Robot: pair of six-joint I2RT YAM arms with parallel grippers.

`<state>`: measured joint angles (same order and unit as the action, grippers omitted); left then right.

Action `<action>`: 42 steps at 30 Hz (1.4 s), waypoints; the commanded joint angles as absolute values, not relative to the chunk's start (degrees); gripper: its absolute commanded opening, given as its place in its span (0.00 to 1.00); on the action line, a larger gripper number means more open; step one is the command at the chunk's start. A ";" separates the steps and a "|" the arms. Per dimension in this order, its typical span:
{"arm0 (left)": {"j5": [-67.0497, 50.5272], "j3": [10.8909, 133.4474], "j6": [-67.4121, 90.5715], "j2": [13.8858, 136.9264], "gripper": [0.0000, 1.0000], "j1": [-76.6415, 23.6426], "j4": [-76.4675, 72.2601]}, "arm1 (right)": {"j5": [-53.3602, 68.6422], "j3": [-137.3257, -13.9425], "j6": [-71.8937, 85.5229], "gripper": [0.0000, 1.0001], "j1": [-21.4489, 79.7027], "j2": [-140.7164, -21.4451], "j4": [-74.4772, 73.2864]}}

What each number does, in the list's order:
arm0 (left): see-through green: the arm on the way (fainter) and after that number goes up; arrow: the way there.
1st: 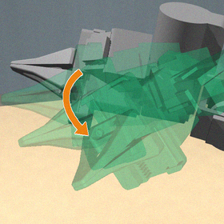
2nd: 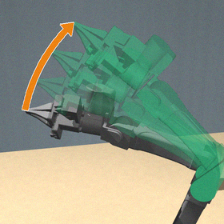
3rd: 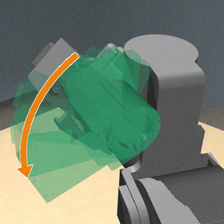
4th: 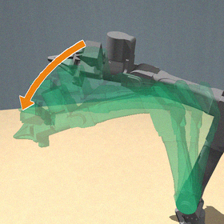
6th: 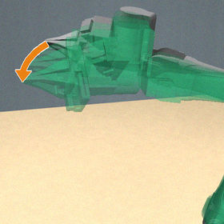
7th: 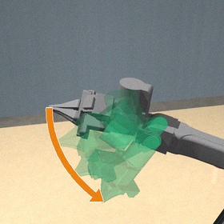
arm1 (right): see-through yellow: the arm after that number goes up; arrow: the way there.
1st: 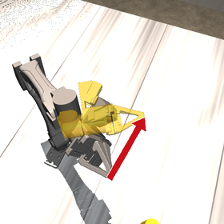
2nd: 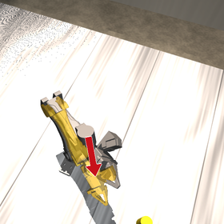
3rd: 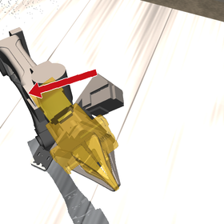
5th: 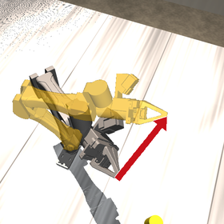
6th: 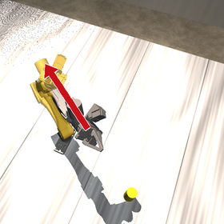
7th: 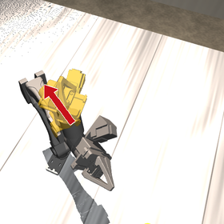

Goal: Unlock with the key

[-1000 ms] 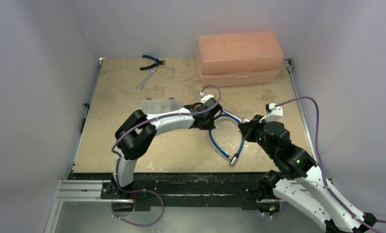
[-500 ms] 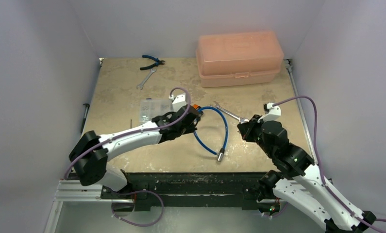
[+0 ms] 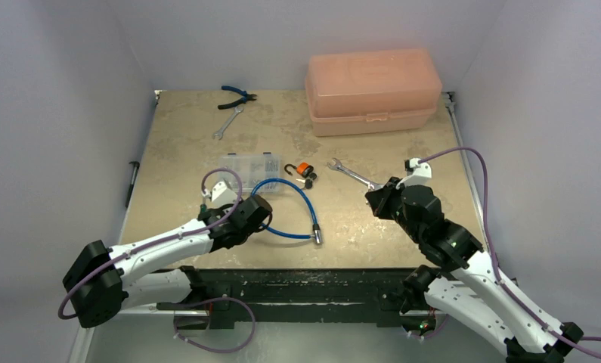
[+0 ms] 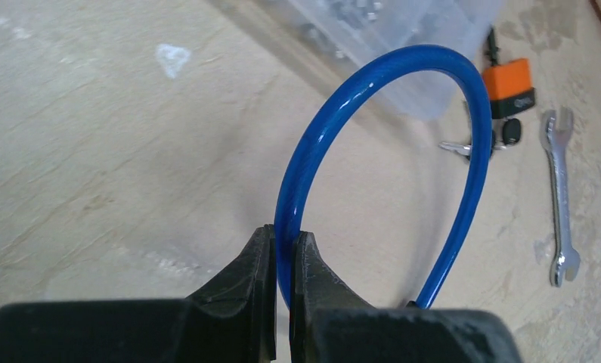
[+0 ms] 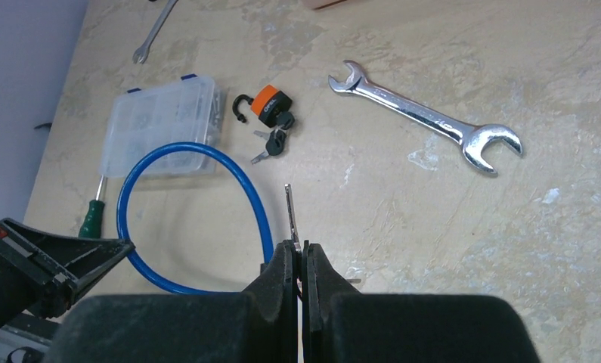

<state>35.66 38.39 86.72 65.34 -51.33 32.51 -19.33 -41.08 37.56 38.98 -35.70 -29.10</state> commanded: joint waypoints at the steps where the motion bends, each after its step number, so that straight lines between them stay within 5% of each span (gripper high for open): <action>1: 38.51 33.97 100.65 60.56 0.00 -51.16 36.08 | -18.10 -40.71 37.72 0.00 39.11 -36.78 -25.82; 6: 38.05 32.16 104.36 59.56 0.00 -51.16 38.73 | -17.40 -40.99 37.53 0.00 39.08 -37.98 -25.21; 8: 37.46 31.85 104.39 59.88 0.08 -51.15 38.91 | -17.40 -41.02 37.52 0.00 39.09 -38.22 -25.26; 10: 36.58 31.62 103.70 59.94 0.22 -51.16 38.86 | -17.36 -40.99 37.51 0.00 39.09 -38.14 -25.50; 14: 35.16 31.87 98.88 60.01 0.72 -51.15 38.13 | -17.57 -40.96 37.69 0.00 39.11 -37.43 -26.32; 17: 35.19 33.76 94.88 61.24 0.88 -51.16 40.39 | -17.57 -40.69 37.79 0.00 39.11 -36.93 -26.58; 32: 27.75 46.26 63.22 66.31 0.90 -51.21 29.93 | -17.64 -40.76 37.96 0.00 39.12 -36.15 -27.18; 42: 16.41 51.33 57.20 79.70 0.82 -51.50 20.14 | -18.07 -40.68 38.65 0.00 39.11 -34.75 -29.22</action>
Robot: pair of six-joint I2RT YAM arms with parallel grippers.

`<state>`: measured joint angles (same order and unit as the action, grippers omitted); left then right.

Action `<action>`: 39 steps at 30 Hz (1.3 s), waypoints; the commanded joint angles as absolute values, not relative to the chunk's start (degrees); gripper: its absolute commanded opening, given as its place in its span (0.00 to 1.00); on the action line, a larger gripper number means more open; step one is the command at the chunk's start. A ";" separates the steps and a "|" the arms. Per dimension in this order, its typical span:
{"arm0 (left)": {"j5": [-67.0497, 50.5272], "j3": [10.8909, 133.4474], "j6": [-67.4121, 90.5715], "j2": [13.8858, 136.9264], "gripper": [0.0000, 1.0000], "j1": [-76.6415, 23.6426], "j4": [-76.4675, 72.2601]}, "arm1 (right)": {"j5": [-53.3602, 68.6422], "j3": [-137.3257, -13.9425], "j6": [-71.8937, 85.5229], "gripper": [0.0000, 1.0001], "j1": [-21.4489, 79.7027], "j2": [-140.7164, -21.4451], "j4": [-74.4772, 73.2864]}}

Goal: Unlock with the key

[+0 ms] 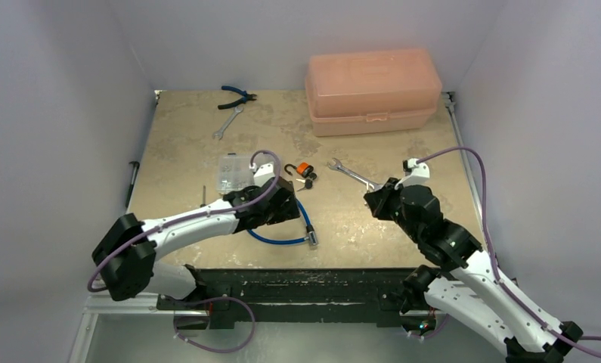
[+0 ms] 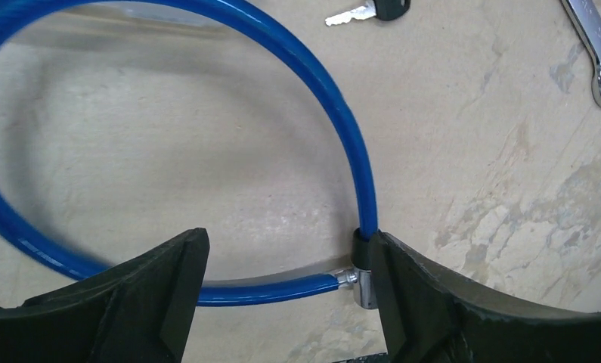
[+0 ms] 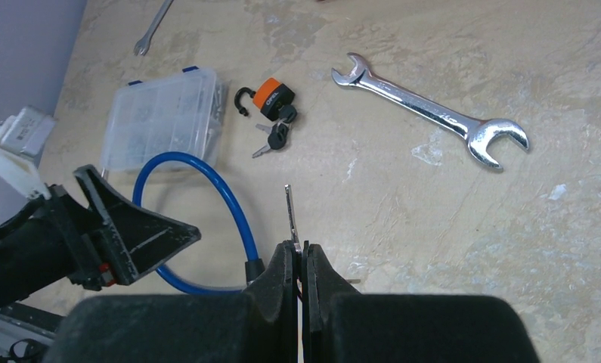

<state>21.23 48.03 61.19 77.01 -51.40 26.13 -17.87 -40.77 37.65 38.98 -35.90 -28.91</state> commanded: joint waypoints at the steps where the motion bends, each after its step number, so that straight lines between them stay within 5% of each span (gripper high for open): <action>1: 16.02 51.75 57.09 80.70 0.81 -51.58 19.46 | -18.10 -40.66 38.73 0.00 39.04 -34.60 -29.46; 27: 17.93 62.12 63.32 98.64 0.61 -56.26 21.79 | -17.31 -38.77 38.91 0.00 39.09 -34.14 -28.70; 31: 17.80 61.38 63.87 99.11 0.44 -56.35 20.00 | -17.28 -38.76 38.80 0.00 39.09 -34.21 -28.74; 39: 17.58 61.31 64.85 101.15 0.31 -56.26 18.65 | -17.23 -38.80 38.83 0.00 39.09 -34.14 -28.76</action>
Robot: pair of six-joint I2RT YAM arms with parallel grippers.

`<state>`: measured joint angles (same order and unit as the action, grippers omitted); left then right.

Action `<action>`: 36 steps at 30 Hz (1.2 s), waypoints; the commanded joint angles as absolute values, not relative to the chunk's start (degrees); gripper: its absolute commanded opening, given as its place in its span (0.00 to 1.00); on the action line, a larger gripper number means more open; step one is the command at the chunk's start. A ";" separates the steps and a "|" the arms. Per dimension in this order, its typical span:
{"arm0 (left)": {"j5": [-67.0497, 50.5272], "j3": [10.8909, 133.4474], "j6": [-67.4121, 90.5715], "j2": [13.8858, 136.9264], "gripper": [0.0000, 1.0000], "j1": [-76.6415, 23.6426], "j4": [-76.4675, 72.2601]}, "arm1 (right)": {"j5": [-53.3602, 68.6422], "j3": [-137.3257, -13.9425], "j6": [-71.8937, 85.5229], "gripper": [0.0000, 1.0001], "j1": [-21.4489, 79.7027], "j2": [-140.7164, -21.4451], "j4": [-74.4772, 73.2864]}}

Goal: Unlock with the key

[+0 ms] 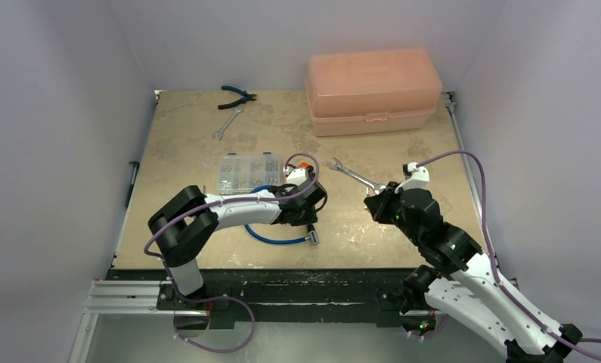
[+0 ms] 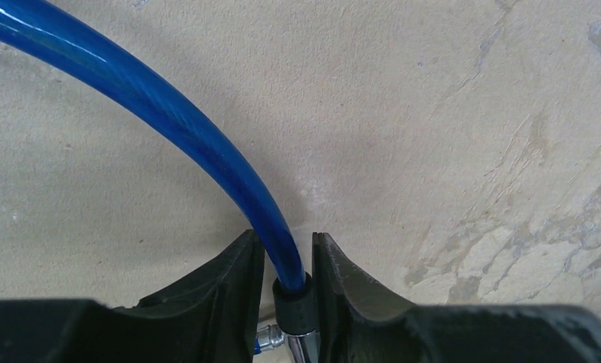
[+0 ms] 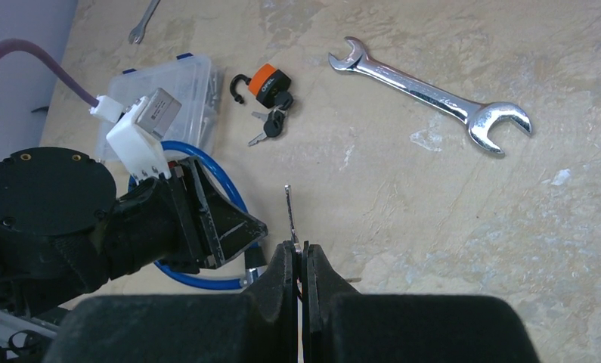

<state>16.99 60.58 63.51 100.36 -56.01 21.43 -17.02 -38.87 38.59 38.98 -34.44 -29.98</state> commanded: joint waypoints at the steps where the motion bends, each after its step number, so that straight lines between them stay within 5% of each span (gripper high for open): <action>1: 17.65 61.16 64.93 101.18 0.27 -56.28 18.57 | -17.24 -38.76 38.84 0.00 39.09 -34.18 -28.77; 5: 17.58 60.05 65.17 100.58 0.01 -56.26 17.21 | -17.13 -38.83 38.85 0.00 39.09 -34.32 -28.82; 17: 20.70 55.66 72.59 91.34 0.00 -55.39 17.74 | -13.58 -38.52 36.76 0.00 39.06 -35.40 -25.36; 36: 14.01 44.06 72.04 72.25 0.00 -46.72 8.19 | 9.80 -33.23 36.91 0.00 39.11 -40.36 -7.22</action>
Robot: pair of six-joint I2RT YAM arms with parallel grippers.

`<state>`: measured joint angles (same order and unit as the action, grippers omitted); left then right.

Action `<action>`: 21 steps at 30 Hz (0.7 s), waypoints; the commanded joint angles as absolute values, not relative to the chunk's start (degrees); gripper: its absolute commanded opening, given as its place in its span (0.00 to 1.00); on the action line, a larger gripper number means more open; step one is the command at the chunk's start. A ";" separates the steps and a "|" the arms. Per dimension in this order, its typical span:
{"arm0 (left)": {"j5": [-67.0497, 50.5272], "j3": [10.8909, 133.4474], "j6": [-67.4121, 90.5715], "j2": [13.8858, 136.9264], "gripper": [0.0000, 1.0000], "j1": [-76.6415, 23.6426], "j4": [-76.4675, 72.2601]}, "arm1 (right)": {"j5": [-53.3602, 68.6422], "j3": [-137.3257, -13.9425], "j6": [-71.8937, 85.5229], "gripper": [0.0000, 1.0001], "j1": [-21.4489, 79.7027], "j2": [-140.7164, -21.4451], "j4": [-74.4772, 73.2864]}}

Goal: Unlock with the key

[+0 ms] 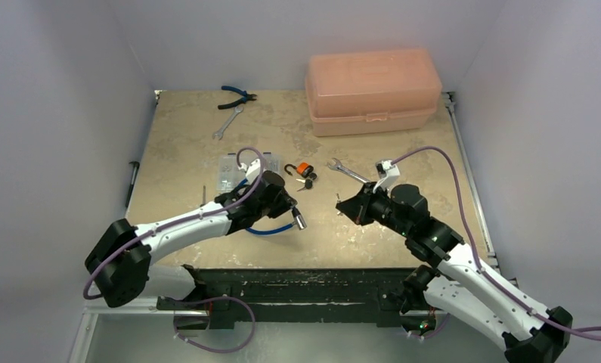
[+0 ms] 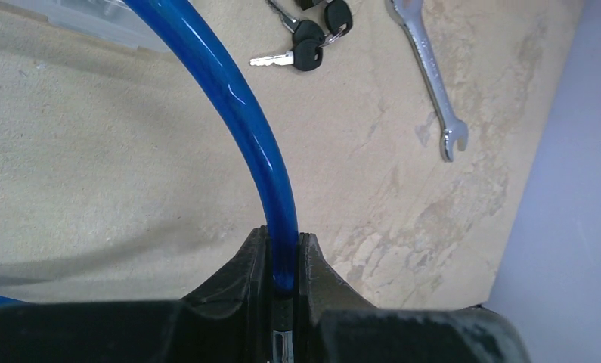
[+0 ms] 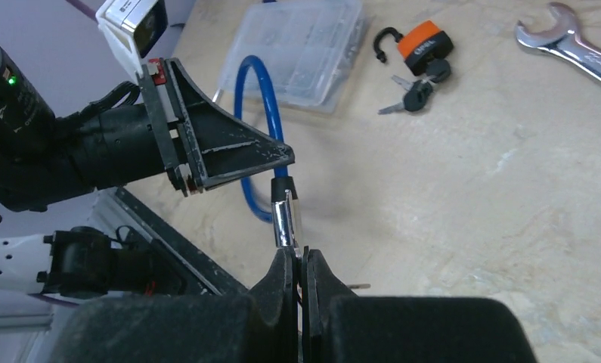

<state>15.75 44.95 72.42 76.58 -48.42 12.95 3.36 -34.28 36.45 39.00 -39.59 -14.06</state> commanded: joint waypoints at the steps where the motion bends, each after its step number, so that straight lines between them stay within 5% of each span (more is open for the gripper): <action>1: 13.64 43.74 72.07 71.36 0.00 -46.31 8.18 | 10.84 -33.06 37.29 0.00 39.09 -40.76 -6.48; 21: 6.82 43.90 71.09 65.07 0.00 -40.72 6.78 | 23.63 -28.36 43.50 0.00 39.91 -50.42 5.24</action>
<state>8.32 42.85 71.83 66.96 -41.23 11.18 21.04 -29.47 41.69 39.18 -48.77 1.04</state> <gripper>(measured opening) 0.092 0.034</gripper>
